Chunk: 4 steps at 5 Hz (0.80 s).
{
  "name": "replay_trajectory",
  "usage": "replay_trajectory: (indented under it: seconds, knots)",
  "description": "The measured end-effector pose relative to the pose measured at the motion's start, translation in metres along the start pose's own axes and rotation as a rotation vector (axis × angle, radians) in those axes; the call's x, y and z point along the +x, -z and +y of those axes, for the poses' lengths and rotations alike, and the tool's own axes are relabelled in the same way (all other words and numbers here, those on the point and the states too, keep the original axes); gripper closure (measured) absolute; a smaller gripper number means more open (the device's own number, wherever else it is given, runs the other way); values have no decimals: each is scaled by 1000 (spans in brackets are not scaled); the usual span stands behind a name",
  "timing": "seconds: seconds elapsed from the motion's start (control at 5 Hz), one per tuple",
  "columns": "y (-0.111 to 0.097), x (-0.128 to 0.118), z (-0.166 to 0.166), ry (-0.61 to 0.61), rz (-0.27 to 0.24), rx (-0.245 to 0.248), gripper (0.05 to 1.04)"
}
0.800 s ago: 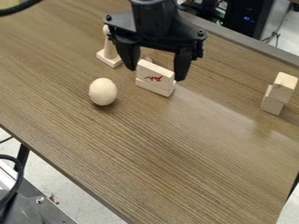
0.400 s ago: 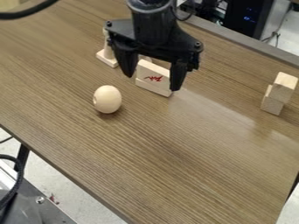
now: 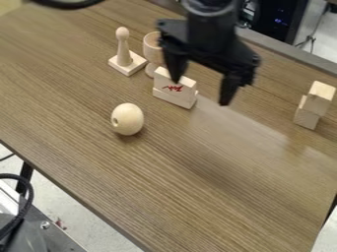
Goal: Pick the square block from the tower and put it in the middle of the table.
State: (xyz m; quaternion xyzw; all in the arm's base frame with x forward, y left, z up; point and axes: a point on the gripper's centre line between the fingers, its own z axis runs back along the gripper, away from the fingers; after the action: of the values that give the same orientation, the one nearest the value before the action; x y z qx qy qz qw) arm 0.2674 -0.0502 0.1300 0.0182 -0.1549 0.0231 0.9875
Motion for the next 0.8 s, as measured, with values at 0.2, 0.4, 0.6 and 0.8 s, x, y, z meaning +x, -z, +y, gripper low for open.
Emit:
replay_trajectory:
  seconds: [0.2, 0.4, 0.6, 0.8]
  knots:
    - [18, 24, -23, 38, 32, -15, 83]
    - [35, 44, -39, 19, 46, -33, 83]
    - [40, 64, -51, -5, 35, -68, 83]
    - [39, 81, -57, -19, 6, -81, 83]
